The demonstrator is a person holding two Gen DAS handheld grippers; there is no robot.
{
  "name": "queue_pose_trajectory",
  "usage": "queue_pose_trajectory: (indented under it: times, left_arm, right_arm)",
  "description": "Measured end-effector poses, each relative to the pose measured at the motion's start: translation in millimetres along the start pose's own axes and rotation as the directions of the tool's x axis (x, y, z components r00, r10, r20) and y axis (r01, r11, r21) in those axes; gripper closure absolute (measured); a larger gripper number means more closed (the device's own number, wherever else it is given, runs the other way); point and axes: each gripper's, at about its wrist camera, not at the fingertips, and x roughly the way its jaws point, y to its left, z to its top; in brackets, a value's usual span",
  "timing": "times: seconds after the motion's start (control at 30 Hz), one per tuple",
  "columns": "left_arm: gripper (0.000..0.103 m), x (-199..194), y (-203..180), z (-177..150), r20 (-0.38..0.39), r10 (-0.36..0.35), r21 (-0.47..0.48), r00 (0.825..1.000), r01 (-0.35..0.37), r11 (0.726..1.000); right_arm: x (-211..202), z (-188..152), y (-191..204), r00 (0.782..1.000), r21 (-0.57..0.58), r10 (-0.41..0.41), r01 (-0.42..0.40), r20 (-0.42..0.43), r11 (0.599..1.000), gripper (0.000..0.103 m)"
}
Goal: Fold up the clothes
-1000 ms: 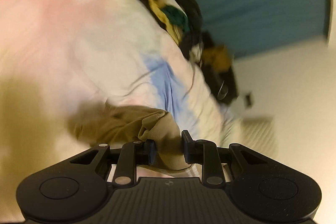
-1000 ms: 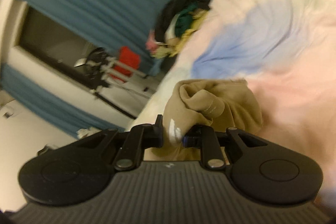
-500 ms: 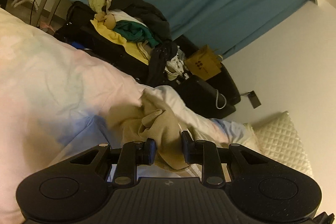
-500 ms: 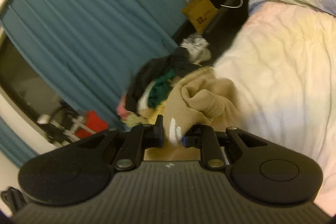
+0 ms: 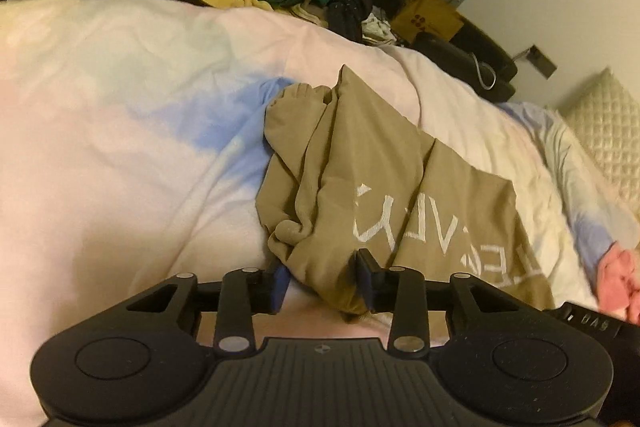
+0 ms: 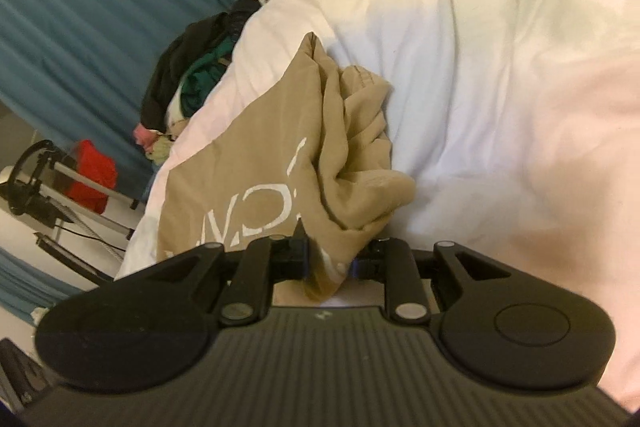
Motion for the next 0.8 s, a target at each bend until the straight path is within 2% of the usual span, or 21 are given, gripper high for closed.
queue_pose_trajectory:
  times: [0.1,0.17,0.23,0.3,0.37,0.4,0.47,0.67,0.8]
  left_arm:
    - [0.064,-18,-21,-3,0.012,0.048,0.129,0.999,-0.049,0.99]
    - [0.062,-42,-30,-11,0.024,0.047,0.172,0.999,-0.051,0.984]
    - [0.055,-68,-37,-18,0.059,0.044,0.19,0.997,-0.055,0.98]
    - [0.033,-94,-44,-25,0.095,0.04,0.208,0.995,-0.059,0.976]
    - [0.015,-120,-51,-32,0.13,0.036,0.225,0.991,-0.065,0.972]
    - [0.009,-133,-54,-35,0.147,0.033,0.234,0.989,-0.067,0.97]
    - [0.0,-161,-59,-42,0.193,0.032,0.255,0.981,-0.082,0.963]
    - [0.0,-251,-69,-69,0.318,0.004,0.308,0.948,-0.107,0.945]
    - [0.0,-293,-69,-94,0.367,-0.034,0.326,0.93,-0.094,0.941]
  right_arm:
    - [-26,1,16,0.998,-0.045,-0.067,0.067,0.004,0.997,0.08]
    - [-48,-3,26,0.998,-0.106,-0.06,0.061,0.012,0.992,0.08]
    - [-70,-7,36,0.998,-0.167,-0.052,0.055,0.02,0.984,0.08]
    - [-93,-13,48,0.998,-0.244,-0.042,0.053,0.051,0.968,0.068]
    - [-116,-20,59,0.996,-0.315,-0.031,0.058,0.088,0.947,0.024]
    - [-128,-24,65,0.994,-0.347,-0.025,0.062,0.11,0.936,0.016]
    - [-152,-33,74,0.99,-0.401,0.005,0.052,0.139,0.915,0.014]
    - [-215,-61,92,0.983,-0.5,0.087,0.008,0.165,0.866,0.014]
    - [-245,-85,94,0.974,-0.546,0.125,-0.001,0.19,0.838,0.014]
